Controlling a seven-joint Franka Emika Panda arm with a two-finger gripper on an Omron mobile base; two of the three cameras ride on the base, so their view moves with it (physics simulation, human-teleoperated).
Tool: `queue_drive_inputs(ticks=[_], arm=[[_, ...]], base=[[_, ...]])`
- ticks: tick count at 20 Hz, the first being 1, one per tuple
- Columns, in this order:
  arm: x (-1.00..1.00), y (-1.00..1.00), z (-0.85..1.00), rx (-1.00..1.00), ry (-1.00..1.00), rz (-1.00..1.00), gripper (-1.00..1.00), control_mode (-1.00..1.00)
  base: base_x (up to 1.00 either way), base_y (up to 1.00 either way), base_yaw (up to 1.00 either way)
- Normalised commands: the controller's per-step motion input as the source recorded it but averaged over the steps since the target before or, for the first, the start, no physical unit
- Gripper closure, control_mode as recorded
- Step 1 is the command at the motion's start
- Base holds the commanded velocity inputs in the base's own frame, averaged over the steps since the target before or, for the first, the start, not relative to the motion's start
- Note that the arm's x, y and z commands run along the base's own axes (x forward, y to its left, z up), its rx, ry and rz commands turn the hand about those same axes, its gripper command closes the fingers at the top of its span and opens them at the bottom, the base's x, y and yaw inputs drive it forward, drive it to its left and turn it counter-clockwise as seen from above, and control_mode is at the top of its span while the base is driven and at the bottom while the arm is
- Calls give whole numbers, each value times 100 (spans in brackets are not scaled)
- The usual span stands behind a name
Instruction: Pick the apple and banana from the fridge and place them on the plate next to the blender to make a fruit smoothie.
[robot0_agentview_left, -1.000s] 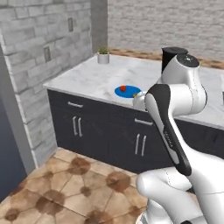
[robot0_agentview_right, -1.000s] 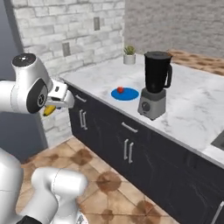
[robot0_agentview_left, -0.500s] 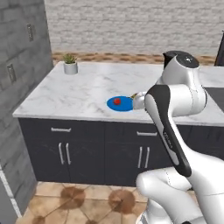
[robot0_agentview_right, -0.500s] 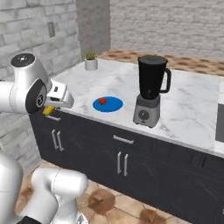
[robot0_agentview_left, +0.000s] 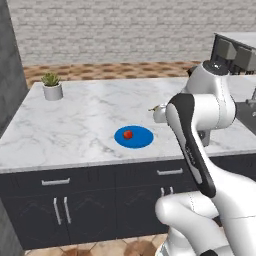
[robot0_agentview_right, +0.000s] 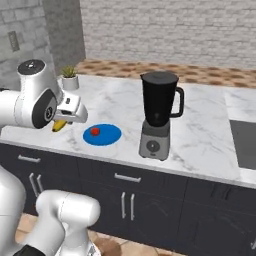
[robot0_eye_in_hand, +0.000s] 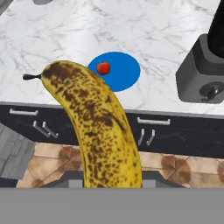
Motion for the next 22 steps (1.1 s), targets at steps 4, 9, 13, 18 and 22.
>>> queue_drive_inputs(ticks=[4,9,13,18,22], arm=[[0,0,0,0,0,0,100,100],[0,0,0,0,0,0,100,100],[0,0,0,0,0,0,100,100],[60,1,-33,-4,13,-5,100,-100],[66,0,-83,-7,25,-1,100,-100]], base=[[49,4,-7],[58,24,-13],[60,23,-13],[13,3,-3],[0,0,0]])
